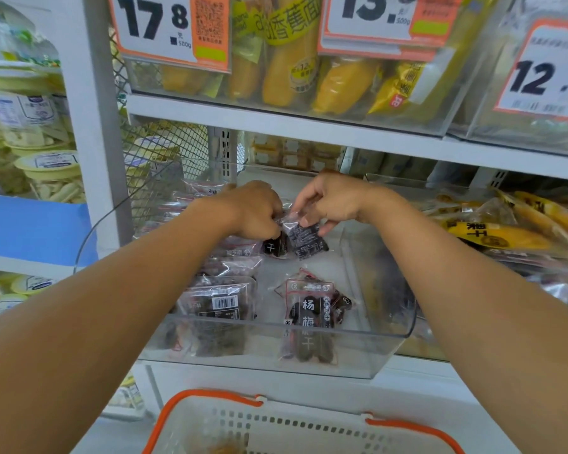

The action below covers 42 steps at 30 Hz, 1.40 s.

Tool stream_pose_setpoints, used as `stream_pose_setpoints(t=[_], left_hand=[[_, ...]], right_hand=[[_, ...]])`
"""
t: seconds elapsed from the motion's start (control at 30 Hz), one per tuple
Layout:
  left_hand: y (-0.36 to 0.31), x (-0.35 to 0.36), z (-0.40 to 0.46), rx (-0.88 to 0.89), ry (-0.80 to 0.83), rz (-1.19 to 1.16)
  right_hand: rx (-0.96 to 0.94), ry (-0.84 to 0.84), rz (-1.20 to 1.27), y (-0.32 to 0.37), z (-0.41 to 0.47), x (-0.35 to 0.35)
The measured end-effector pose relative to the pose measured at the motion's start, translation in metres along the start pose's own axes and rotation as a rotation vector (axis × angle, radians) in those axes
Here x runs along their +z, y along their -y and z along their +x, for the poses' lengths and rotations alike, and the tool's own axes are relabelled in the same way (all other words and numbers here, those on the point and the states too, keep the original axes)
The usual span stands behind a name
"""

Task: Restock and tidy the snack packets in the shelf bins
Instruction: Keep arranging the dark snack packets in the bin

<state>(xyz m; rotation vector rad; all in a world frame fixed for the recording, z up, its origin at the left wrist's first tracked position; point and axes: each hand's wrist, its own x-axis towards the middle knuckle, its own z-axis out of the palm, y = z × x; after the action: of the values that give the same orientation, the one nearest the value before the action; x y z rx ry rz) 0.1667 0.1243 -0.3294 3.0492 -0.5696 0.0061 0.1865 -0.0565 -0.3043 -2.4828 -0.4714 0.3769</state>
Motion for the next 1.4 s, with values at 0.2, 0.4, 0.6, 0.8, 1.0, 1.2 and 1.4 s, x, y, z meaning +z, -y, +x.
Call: stream_pose_setpoints(t=[0.2,0.4,0.6,0.8,1.0,1.2,1.4], left_hand=[[0.003,0.003,-0.001,0.004,-0.128,-0.172],[-0.004,0.002,-0.008,0.019,-0.188,-0.173],[0.000,0.005,-0.010,0.088,-0.188,-0.228],[0.002,0.006,-0.010,0.119,-0.220,-0.232],[-0.006,-0.001,-0.012,0.091,-0.281,-0.105],[-0.014,-0.001,-0.014,-0.038,-0.362,0.080],[-0.012,-0.001,-0.015,-0.043,-0.297,-0.015]], right_hand=[[0.040,-0.073,0.231,-0.003,0.003,0.006],[0.270,0.037,0.175,0.002,-0.003,0.004],[0.316,-0.004,-0.005,-0.002,0.005,0.008],[0.204,-0.092,-0.068,-0.003,0.013,0.008],[0.079,-0.322,-0.118,0.003,0.017,0.007],[0.161,-0.162,-0.051,0.001,0.014,0.012],[0.319,0.104,0.348,0.006,-0.003,0.007]])
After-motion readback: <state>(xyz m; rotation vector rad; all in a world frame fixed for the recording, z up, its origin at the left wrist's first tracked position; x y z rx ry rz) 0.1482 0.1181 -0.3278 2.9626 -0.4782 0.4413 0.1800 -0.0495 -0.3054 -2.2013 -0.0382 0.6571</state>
